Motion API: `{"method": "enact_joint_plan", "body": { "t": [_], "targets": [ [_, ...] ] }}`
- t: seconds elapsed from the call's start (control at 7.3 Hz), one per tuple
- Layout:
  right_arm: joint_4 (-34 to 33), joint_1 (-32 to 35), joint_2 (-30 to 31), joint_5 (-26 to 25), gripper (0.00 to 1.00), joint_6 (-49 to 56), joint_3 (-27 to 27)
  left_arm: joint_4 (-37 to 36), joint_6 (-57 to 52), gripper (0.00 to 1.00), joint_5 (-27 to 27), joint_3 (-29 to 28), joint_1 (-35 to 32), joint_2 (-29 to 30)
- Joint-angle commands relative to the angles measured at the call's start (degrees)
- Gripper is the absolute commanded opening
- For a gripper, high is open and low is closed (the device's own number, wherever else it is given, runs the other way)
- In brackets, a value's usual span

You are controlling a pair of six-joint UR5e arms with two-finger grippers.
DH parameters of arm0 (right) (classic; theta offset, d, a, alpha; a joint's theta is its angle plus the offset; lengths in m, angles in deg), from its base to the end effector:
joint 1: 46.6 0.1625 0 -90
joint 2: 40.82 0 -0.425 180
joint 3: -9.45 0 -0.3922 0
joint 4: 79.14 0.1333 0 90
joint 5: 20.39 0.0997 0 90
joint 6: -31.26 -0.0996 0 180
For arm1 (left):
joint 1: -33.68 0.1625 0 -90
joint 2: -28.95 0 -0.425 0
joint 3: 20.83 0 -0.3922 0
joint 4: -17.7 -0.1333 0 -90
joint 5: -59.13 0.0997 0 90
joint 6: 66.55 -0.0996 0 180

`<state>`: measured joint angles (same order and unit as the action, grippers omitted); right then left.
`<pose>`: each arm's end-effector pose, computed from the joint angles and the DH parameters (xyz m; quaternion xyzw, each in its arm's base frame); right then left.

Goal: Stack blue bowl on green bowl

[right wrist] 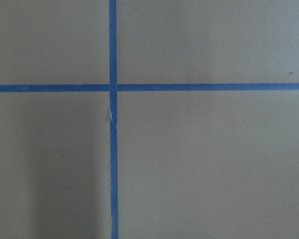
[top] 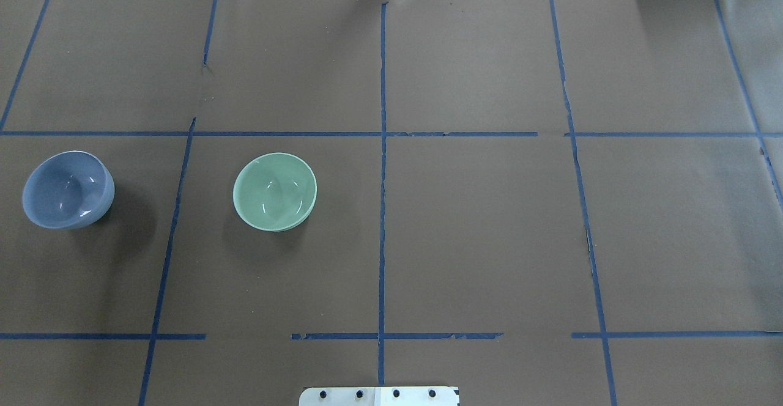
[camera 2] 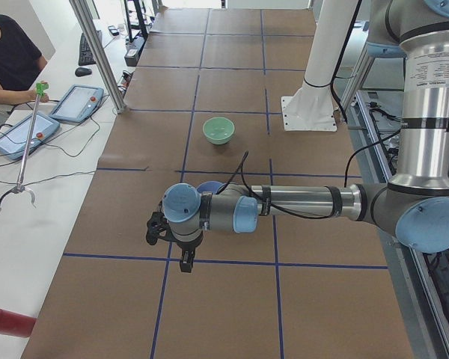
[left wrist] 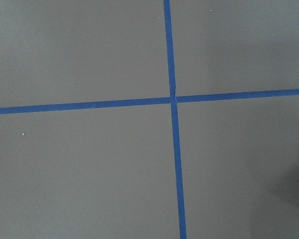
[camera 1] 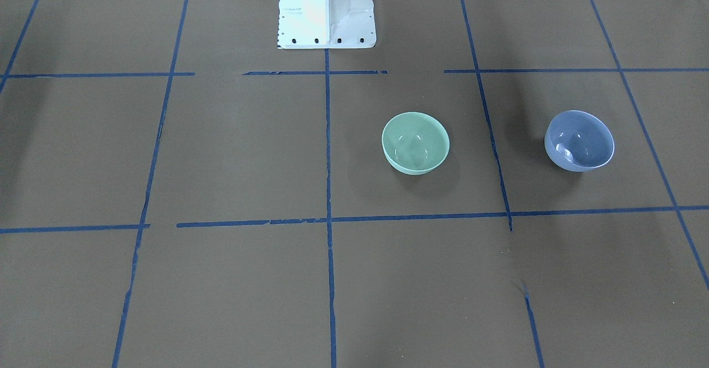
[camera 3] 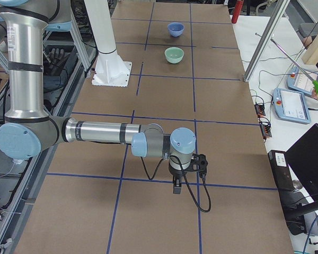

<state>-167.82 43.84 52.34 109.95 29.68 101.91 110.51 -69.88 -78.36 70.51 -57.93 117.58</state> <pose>0.0724 -0.4687 0.6665 0.0016 -0.3448 0.0147 0.9385 -0.0735 -0.4830 0.6500 0.0395 0.4012 0.0235 0.9148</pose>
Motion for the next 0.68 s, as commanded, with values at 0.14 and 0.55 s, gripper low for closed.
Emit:
{"method": "enact_joint_plan", "body": {
  "t": [0.14,0.55],
  "targets": [
    [0.0,0.0,0.0,0.0,1.00,0.0,0.0,0.2,-0.1,1.00,-0.3,0.2,0.0,0.7],
    [0.0,0.0,0.0,0.0,1.00,0.0,0.0,0.8,1.0,1.00,-0.1,3.8,0.3,1.5]
  ]
}}
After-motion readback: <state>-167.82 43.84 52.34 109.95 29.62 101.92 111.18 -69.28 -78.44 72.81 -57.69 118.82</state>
